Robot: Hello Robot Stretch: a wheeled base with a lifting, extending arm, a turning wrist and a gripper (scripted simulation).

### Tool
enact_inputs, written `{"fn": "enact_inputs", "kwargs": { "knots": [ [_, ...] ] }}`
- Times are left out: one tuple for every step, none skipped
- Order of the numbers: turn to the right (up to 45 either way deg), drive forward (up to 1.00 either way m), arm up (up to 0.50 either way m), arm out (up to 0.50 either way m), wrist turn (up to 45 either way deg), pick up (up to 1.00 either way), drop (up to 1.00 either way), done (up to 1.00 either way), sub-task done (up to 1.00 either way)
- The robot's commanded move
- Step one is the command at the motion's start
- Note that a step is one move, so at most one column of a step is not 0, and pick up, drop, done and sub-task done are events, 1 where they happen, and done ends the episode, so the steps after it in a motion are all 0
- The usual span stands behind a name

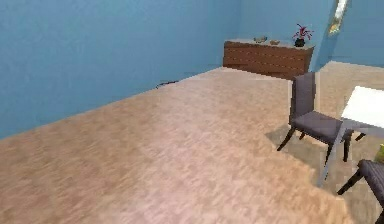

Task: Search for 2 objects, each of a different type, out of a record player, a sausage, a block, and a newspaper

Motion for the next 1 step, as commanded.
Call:
{"fn": "enact_inputs", "kwargs": {
  "knots": [
    [9.0, 0.0, 0.0, 0.0, 0.0, 0.0, 0.0, 0.0, 0.0]
  ]
}}
